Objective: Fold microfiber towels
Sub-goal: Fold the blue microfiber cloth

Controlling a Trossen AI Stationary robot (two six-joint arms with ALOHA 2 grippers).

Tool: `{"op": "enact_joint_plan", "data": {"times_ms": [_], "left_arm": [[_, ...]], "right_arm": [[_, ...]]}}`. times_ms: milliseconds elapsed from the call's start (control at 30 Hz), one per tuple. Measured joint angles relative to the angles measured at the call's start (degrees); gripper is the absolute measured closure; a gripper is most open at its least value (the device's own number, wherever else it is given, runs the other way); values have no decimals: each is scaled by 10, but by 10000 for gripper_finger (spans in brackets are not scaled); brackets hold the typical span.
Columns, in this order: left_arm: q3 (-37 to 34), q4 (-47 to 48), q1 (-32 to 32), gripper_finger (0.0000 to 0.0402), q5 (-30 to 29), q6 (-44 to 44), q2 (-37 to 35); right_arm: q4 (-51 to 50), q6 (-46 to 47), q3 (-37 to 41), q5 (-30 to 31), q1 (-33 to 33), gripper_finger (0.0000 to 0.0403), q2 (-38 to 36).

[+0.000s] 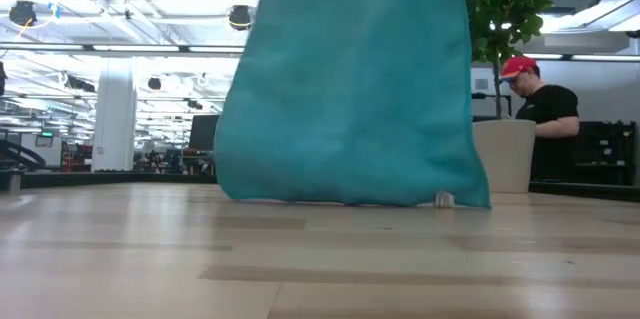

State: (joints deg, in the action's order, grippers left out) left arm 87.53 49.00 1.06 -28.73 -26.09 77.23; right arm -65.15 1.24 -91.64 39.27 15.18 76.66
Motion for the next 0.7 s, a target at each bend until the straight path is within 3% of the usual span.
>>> {"op": "enact_joint_plan", "data": {"times_ms": [300, 433, 600, 700], "left_arm": [[1, -131, 19, 401, -11, -87, 7], [1, -89, -9, 401, -8, -39, 6], [-14, 6, -48, 401, 100, 96, 17], [-57, 10, -84, 401, 141, 147, 17]], "right_arm": [[-3, 41, 0, 45, 16, 380, -33], [-10, 86, 0, 40, 58, 384, -38], [-22, 159, 0, -21, 109, 379, -11], [-22, 187, 1, -45, 142, 377, 28]]}}
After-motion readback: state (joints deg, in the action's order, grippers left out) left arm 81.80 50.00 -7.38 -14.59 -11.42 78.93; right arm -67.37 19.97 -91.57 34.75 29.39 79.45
